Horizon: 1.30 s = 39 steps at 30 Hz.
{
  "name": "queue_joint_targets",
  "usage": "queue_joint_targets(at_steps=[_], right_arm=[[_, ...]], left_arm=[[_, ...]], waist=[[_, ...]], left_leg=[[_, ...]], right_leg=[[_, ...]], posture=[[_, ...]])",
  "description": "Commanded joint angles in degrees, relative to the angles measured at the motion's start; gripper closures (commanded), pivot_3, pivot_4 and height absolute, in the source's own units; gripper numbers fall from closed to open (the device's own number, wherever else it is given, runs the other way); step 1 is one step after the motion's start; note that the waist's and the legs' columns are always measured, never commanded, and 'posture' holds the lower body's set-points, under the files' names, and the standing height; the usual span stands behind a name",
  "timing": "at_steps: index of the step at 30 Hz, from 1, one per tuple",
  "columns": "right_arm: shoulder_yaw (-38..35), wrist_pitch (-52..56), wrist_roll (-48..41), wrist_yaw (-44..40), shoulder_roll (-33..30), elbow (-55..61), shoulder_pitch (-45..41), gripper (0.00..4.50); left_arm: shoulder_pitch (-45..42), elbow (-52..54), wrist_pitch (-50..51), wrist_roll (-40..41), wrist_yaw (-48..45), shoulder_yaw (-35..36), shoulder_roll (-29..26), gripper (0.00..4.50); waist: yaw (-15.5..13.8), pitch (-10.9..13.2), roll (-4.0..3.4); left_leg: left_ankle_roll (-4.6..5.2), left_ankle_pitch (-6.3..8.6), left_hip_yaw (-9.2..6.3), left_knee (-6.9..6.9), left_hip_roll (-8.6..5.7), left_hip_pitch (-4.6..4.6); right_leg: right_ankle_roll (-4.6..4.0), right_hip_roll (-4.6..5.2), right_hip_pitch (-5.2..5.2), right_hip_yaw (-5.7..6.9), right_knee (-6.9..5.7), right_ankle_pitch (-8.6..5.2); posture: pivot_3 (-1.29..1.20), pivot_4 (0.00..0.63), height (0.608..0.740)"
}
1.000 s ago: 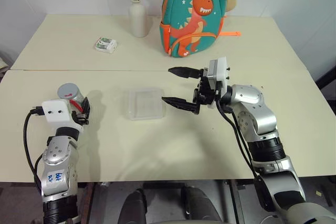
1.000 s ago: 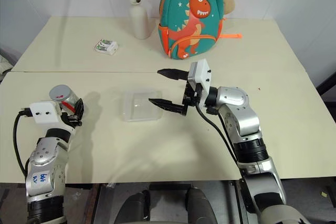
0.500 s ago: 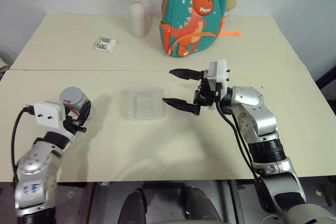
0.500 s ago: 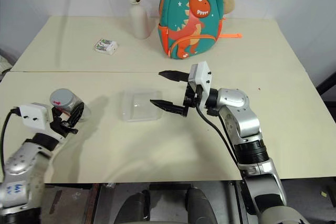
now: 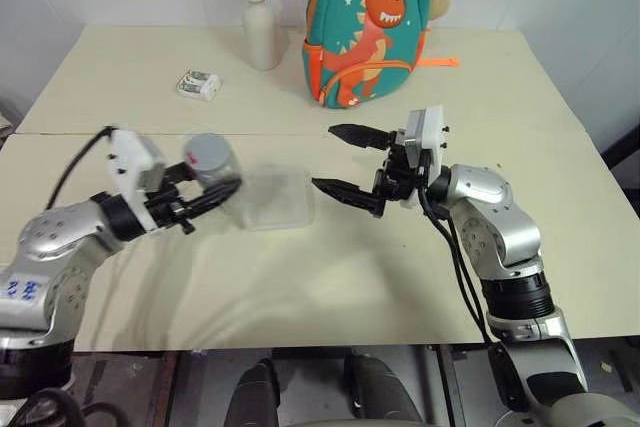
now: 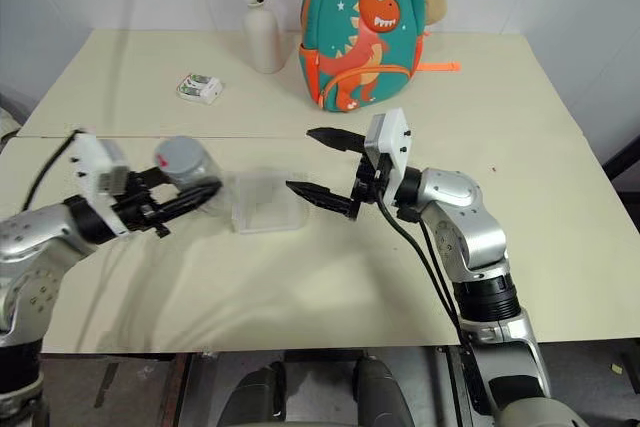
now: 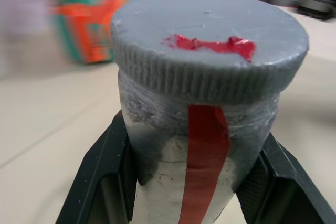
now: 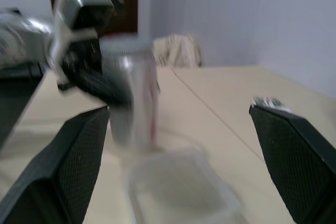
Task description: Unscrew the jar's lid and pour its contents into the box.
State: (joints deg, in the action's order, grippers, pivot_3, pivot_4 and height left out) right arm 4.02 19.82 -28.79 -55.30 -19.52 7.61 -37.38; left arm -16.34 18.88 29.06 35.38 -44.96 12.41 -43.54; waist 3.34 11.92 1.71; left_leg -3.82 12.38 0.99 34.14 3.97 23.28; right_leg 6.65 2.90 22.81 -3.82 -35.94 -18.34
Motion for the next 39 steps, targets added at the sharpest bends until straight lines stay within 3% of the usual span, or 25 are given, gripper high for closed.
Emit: queue_joint_targets(at_steps=[1,11,24,36,39], right_arm=[[0.4,4.1,-3.2,1.3,0.5,4.9,-2.2,0.0],[5.9,14.5,-4.5,2.0,1.8,4.6,-9.8,0.0],[9.6,15.2,-0.8,0.4,4.0,-4.9,-16.4,0.0],[9.9,13.6,1.3,-2.1,5.3,-8.5,-17.8,0.0],[9.6,13.3,1.5,-2.1,5.9,-9.1,-18.1,0.6]], left_arm=[[-2.6,-1.5,0.5,-0.3,-3.2,-2.5,-0.9,2.5],[-7.8,-5.4,0.6,-1.6,-7.3,-7.5,0.5,2.5],[-8.9,-4.3,0.8,-2.5,-7.1,-8.9,2.4,2.5],[-9.4,-4.4,0.6,-3.0,-7.0,-9.4,3.2,2.5],[-9.4,-4.3,0.7,-3.1,-6.8,-9.4,3.3,2.5]], waist=[[-0.1,0.0,0.0],[-0.1,0.0,0.0],[-0.2,0.0,0.0],[-0.1,0.0,0.0],[-0.1,0.0,0.0]], left_leg=[[0.0,0.0,0.0,0.0,0.01,0.0],[-0.01,-0.01,0.02,0.05,0.09,0.03],[-0.01,-0.01,0.11,0.7,0.21,0.84],[0.01,-0.01,0.13,0.96,0.21,0.85],[0.01,-0.01,0.13,0.96,0.21,0.85]], right_leg=[[0.0,-0.02,0.03,0.0,-0.02,0.0],[-0.01,-0.13,0.1,-0.09,-0.07,-0.01],[0.0,-0.35,1.04,-0.35,-0.81,-0.01],[0.02,-0.41,1.06,-0.48,-1.05,0.01],[0.03,-0.42,1.07,-0.49,-1.06,0.01]], posture=[[0.0,0.15,0.74],[0.0,0.15,0.74],[0.0,0.15,0.74],[0.0,0.15,0.74],[0.0,0.15,0.74]])
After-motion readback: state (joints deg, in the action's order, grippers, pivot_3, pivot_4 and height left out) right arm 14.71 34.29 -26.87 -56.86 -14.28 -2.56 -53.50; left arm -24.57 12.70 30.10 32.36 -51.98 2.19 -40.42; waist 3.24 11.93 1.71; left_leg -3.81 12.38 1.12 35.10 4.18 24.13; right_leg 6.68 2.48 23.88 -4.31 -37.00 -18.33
